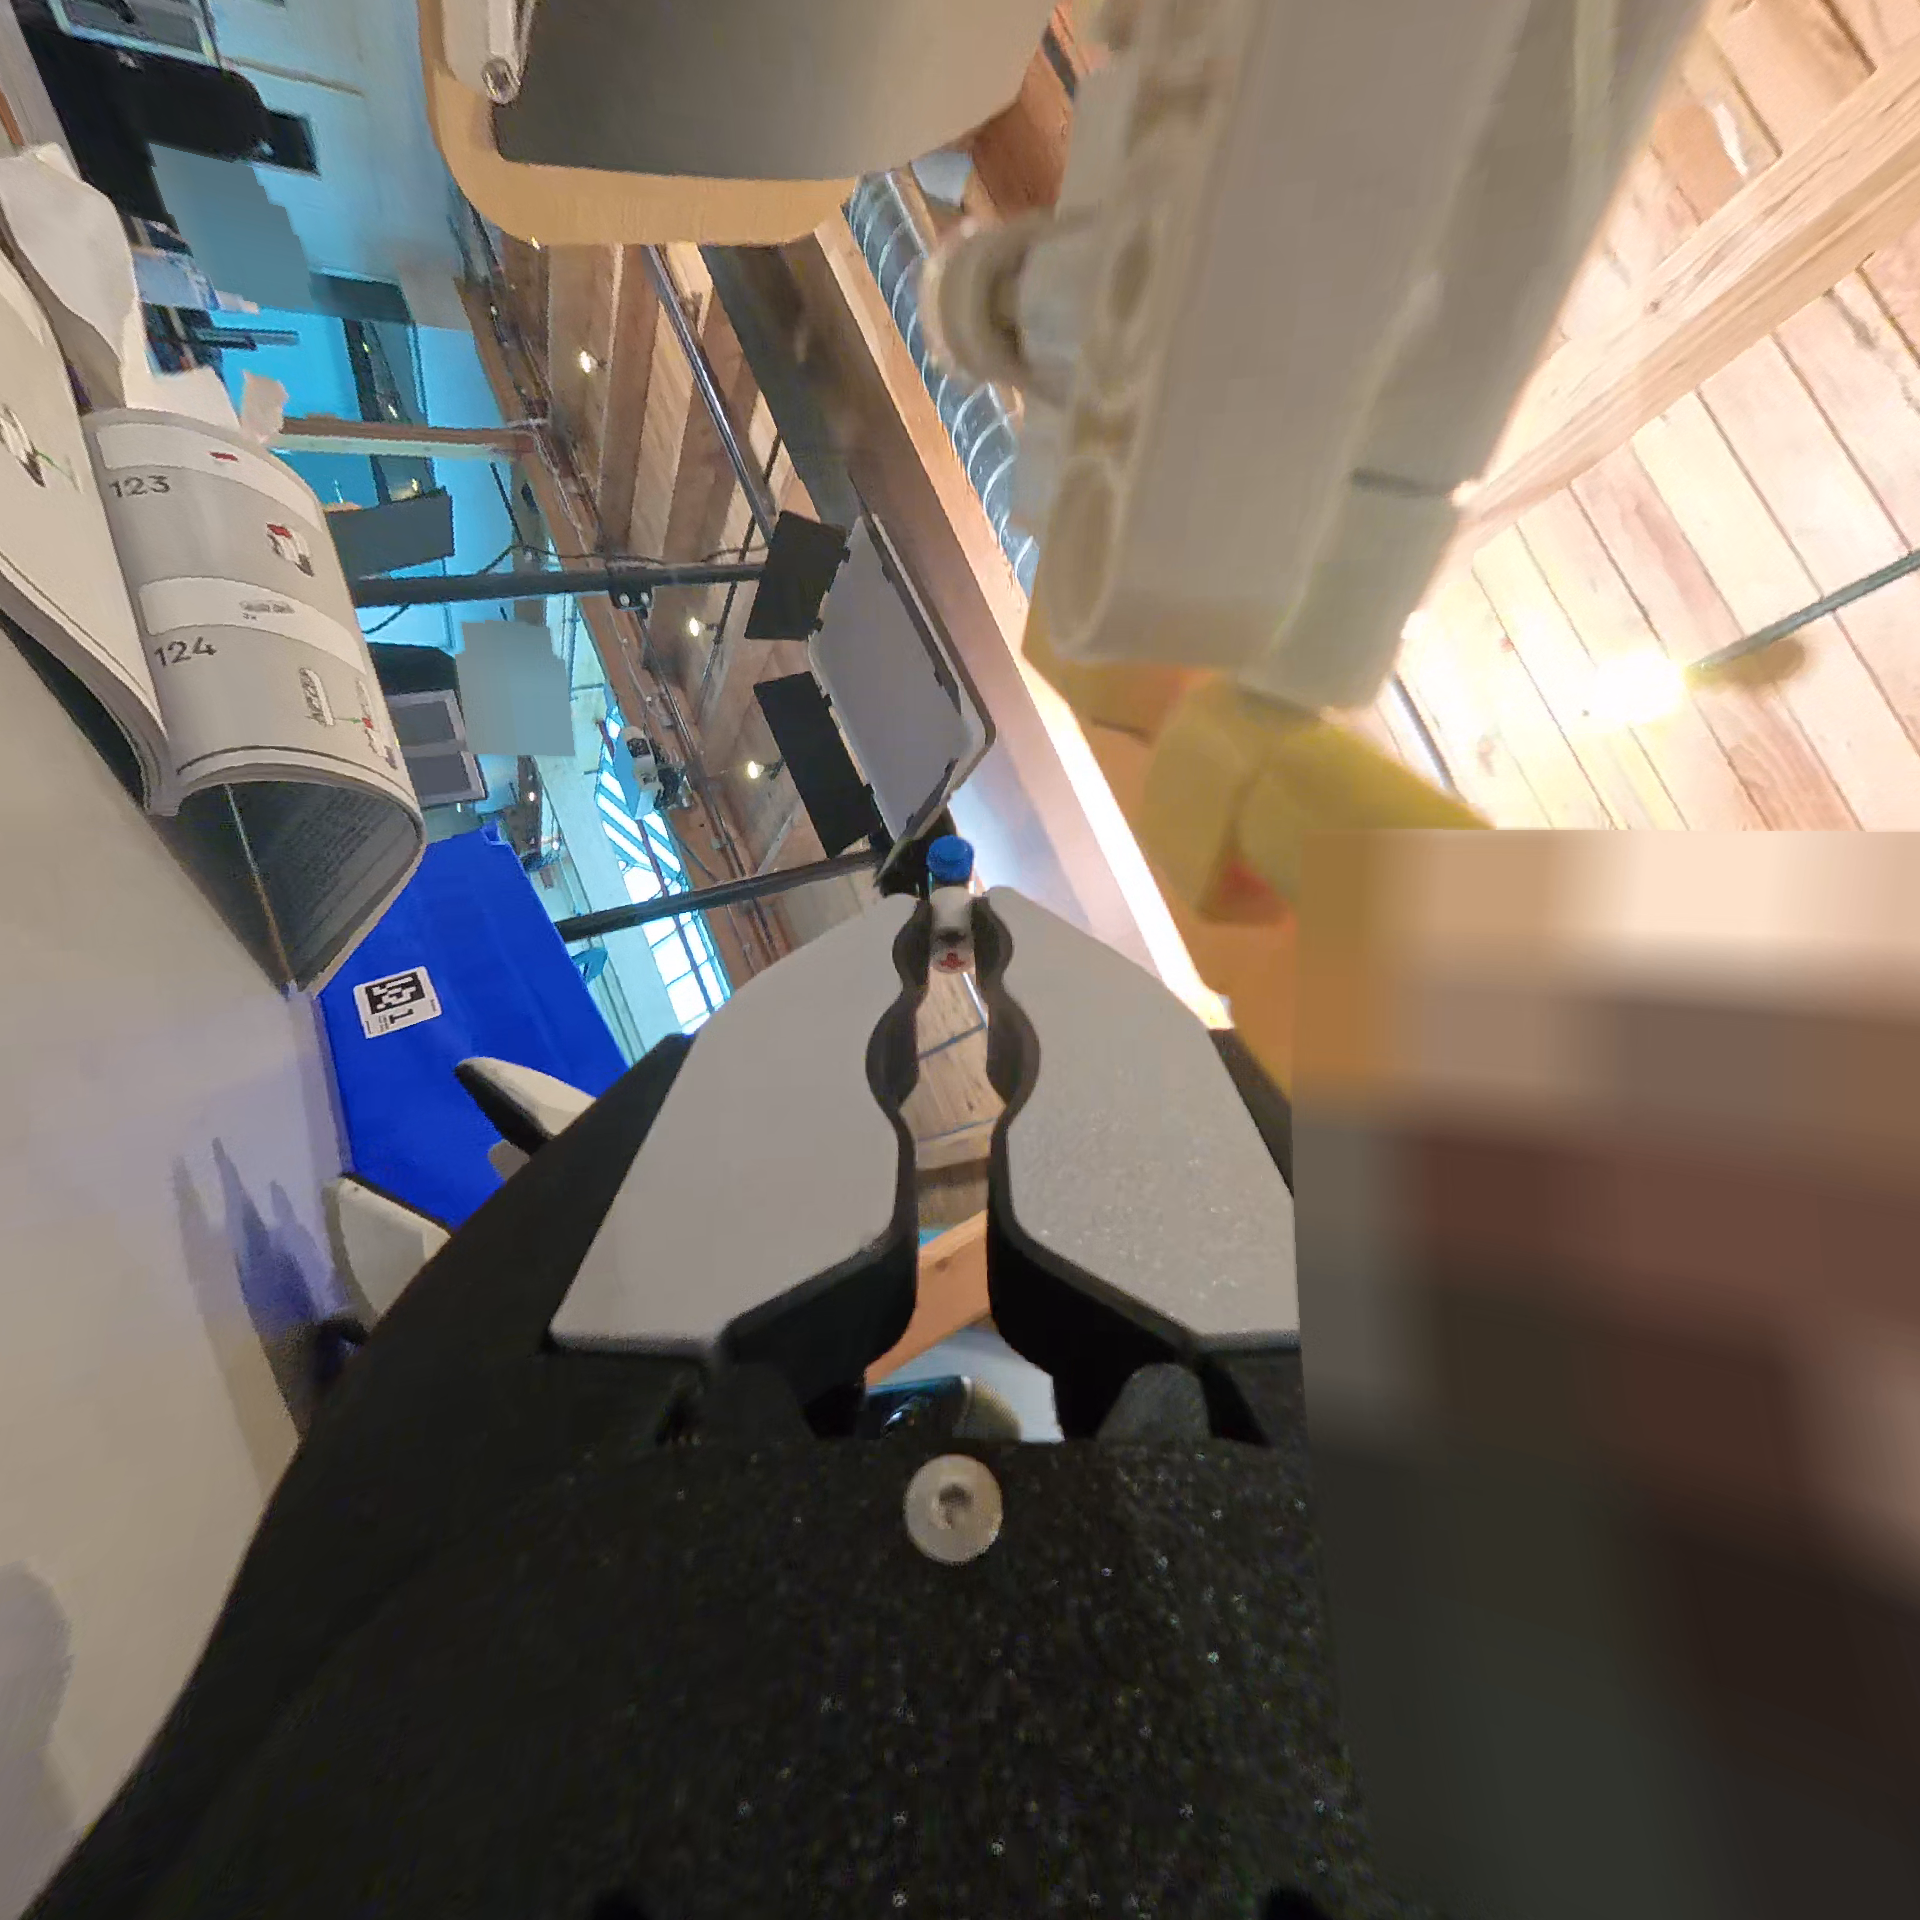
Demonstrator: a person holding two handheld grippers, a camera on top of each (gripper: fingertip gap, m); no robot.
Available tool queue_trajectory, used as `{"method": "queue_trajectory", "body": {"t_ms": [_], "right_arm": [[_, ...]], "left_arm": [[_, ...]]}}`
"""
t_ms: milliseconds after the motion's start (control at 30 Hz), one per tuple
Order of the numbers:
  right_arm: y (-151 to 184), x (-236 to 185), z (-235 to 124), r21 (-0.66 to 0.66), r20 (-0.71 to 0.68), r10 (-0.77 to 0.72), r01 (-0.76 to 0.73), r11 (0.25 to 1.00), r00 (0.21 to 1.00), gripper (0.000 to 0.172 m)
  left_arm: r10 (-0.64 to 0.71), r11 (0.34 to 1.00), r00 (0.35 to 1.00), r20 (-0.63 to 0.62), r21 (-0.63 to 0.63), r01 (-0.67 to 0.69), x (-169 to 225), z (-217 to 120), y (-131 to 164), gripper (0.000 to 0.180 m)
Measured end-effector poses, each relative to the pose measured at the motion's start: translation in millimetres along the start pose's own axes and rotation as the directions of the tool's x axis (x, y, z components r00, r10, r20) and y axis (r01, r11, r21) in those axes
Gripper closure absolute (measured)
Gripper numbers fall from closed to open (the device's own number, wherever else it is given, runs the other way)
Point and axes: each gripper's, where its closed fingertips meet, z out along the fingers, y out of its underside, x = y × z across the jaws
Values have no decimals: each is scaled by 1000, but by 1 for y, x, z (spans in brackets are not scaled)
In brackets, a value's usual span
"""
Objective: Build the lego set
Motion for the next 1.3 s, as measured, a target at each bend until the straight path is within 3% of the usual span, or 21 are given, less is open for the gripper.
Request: {"method": "queue_trajectory", "body": {"t_ms": [100, 233, 367, 467, 567, 667, 867, 1000, 1300], "right_arm": [[-14, -1, -15, 55, 41, -2, 0, 998, 999, 138], [-22, 9, -67, 106, 101, 34, -45, 993, 994, 139], [17, 65, -125, 0, 120, 117, -118, 993, 986, 141], [73, 95, -147, -198, 266, 191, -140, 970, 945, 133], [129, 73, -150, -393, 553, 330, -109, 913, 765, 122], [174, 61, -136, -463, 669, 329, 27, 886, 667, 108], [188, 61, -107, -475, 699, 408, -45, 879, 588, 121], [208, 54, -99, -512, 684, 412, -5, 859, 602, 124], [216, 54, -95, -552, 669, 486, -61, 831, 562, 133]], "left_arm": [[65, 993, 998, 14, -98, -64, -6, 2, 15, 173], [161, 966, 987, -17, -204, -161, -9, 6, 33, 173], [157, 966, 987, -15, -204, -157, -10, 7, 34, 173], [154, 967, 988, -10, -203, -153, -12, 8, 35, 173], [148, 964, 989, -15, -219, -148, -13, 9, 38, 173], [144, 963, 989, -20, -229, -145, -12, 10, 40, 173], [132, 961, 991, -22, -244, -134, -12, 10, 41, 173], [127, 960, 992, -20, -251, -128, -13, 10, 42, 173], [113, 959, 993, -12, -261, -112, -16, 11, 43, 173]]}}
